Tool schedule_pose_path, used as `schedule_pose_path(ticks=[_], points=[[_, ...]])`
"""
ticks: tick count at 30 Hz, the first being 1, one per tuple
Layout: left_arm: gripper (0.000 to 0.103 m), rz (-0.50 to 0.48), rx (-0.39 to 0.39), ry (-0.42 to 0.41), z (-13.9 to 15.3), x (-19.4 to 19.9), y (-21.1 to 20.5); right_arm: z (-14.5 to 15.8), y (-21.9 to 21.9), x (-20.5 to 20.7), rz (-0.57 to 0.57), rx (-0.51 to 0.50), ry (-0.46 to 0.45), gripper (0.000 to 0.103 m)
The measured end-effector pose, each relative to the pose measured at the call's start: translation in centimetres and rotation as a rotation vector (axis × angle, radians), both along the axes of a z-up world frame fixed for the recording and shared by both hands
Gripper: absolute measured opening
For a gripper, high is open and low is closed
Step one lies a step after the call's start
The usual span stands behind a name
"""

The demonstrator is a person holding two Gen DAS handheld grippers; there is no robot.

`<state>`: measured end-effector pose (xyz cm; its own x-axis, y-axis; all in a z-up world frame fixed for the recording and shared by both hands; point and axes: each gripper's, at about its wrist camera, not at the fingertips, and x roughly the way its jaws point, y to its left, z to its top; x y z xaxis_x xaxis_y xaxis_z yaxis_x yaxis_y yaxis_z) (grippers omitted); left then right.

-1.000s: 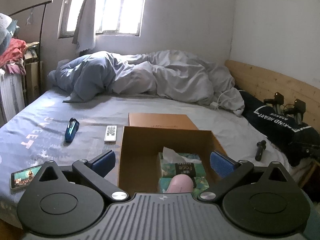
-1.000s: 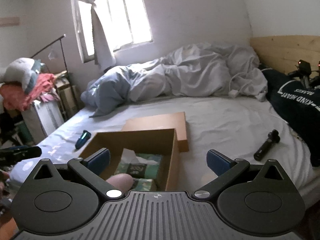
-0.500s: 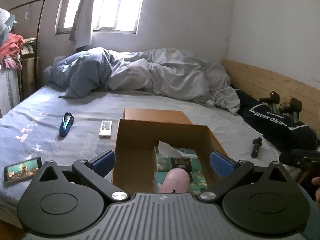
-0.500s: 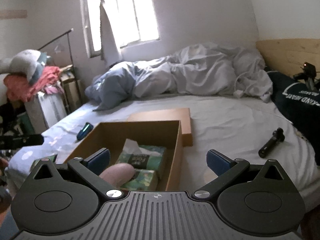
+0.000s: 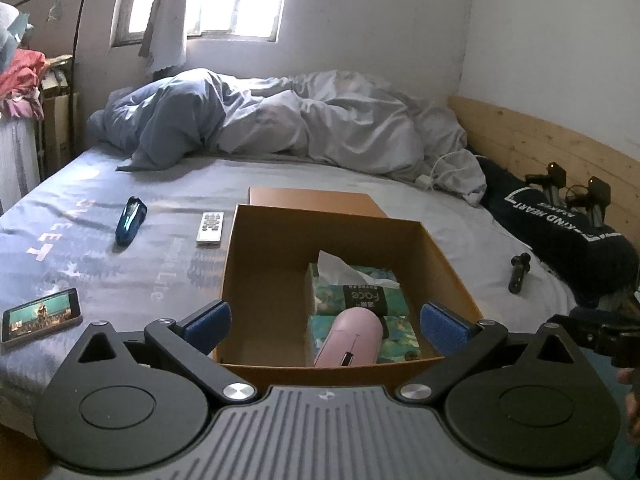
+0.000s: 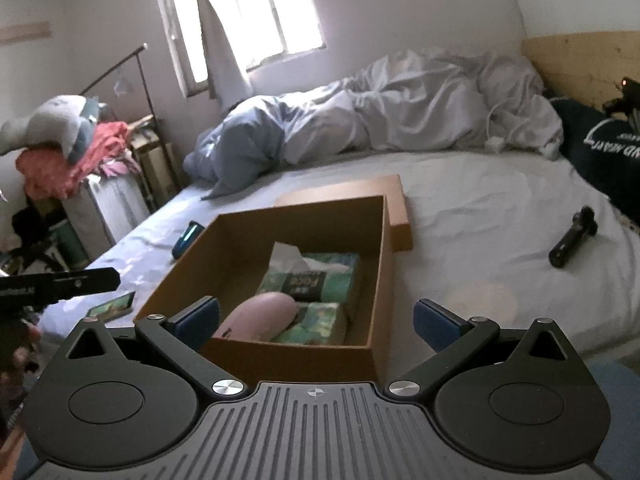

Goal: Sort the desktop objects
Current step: 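Raise the left tool away from the box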

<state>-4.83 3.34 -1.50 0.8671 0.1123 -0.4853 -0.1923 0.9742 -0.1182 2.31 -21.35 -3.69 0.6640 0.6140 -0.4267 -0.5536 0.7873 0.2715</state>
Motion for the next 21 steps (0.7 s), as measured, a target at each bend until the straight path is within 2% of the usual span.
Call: schedule_pose_path(ticks=[21], points=[[0.103,0.009,-0.001,0.004,0.09,0.27,0.38,0.11,-0.49,0.85,-0.008,-0.004,0.005,0.103]])
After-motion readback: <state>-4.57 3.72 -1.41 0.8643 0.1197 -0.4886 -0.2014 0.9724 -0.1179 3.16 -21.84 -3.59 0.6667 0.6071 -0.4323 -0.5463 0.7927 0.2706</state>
